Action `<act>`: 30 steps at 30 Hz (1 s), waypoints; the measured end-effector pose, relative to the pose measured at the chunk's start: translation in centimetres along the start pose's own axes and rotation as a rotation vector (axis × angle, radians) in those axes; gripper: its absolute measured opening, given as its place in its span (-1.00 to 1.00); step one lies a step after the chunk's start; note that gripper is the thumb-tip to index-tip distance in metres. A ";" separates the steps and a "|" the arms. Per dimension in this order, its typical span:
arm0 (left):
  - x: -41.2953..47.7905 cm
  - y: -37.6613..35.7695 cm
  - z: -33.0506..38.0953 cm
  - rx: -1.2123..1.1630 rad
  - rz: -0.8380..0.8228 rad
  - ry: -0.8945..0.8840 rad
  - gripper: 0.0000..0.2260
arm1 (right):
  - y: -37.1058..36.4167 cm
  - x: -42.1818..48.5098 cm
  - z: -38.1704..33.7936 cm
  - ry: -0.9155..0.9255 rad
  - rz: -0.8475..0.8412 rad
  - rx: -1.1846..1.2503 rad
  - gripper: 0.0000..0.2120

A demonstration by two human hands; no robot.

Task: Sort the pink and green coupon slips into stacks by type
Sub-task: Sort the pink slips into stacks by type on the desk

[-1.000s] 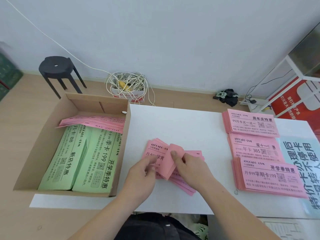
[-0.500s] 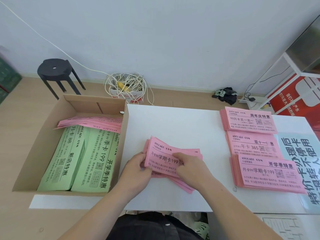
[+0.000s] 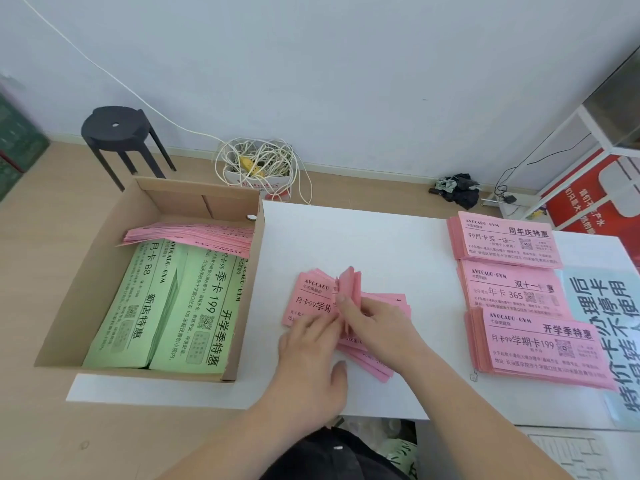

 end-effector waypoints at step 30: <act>5.4 4.7 0.1 -0.828 0.017 0.433 -0.61 | -0.2 -0.2 0.1 0.013 0.001 -0.137 -0.52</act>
Point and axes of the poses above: each hand's wrist, its own x-axis towards the middle knuckle, its own y-axis out of the back of the hand, z = x × y, the point moved 1 cm from there along x, towards the middle knuckle, and after that the axes turned 8 degrees about -z, right-handed, at the moved point
